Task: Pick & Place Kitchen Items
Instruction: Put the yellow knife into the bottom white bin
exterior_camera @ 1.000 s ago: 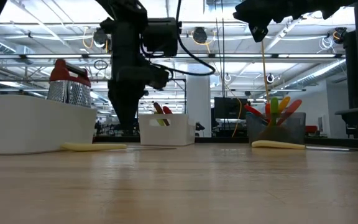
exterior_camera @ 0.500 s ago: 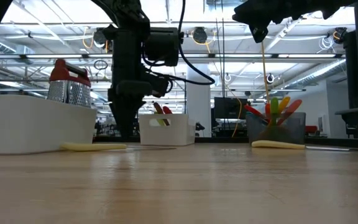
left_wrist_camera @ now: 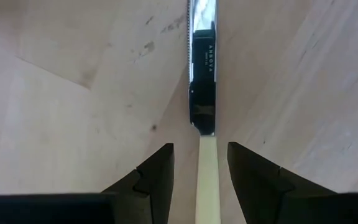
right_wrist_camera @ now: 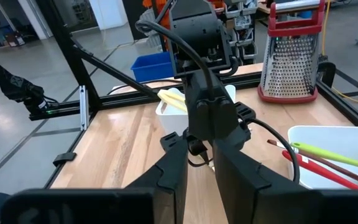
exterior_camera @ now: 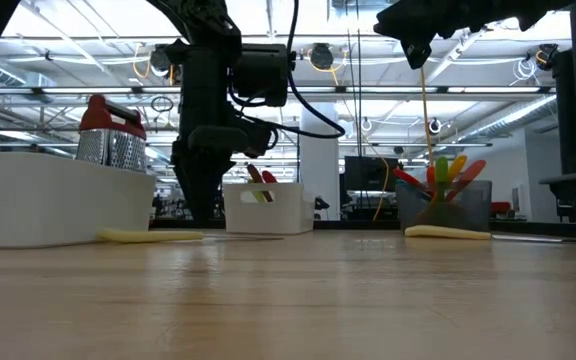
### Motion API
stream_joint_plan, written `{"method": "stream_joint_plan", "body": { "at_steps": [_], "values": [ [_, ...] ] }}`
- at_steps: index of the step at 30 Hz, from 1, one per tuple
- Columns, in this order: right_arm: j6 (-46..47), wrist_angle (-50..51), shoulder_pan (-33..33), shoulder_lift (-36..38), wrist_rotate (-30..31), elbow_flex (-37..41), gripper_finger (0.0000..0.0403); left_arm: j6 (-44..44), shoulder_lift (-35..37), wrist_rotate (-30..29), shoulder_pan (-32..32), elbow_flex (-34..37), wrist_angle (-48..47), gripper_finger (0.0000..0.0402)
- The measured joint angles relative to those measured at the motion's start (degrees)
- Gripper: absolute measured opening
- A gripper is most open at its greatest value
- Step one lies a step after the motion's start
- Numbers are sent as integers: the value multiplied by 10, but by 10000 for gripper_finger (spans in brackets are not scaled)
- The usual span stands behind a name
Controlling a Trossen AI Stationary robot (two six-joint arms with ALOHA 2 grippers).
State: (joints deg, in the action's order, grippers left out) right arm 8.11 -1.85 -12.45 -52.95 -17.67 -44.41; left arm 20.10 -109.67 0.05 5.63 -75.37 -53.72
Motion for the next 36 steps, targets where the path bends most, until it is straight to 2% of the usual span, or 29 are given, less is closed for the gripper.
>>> {"method": "stream_joint_plan", "body": {
  "at_steps": [12, 15, 26, 29, 36],
  "values": [
    [0, 0, 0, 0, 1, 0, 68, 29, 1, 9, 0, 50, 24, 152],
    [0, 0, 0, 0, 17, 0, 68, 36, 1, 17, 0, 55, 40, 152],
    [2, 0, 0, 0, 29, 0, 68, 58, 5, 7, -1, 83, 78, 150],
    [2, 0, 0, 0, 29, 0, 68, 66, 4, 18, -1, 89, 80, 127],
    [2, -1, 0, 0, 29, 0, 68, 74, 3, 21, -1, 82, 79, 28]
  ]
}}
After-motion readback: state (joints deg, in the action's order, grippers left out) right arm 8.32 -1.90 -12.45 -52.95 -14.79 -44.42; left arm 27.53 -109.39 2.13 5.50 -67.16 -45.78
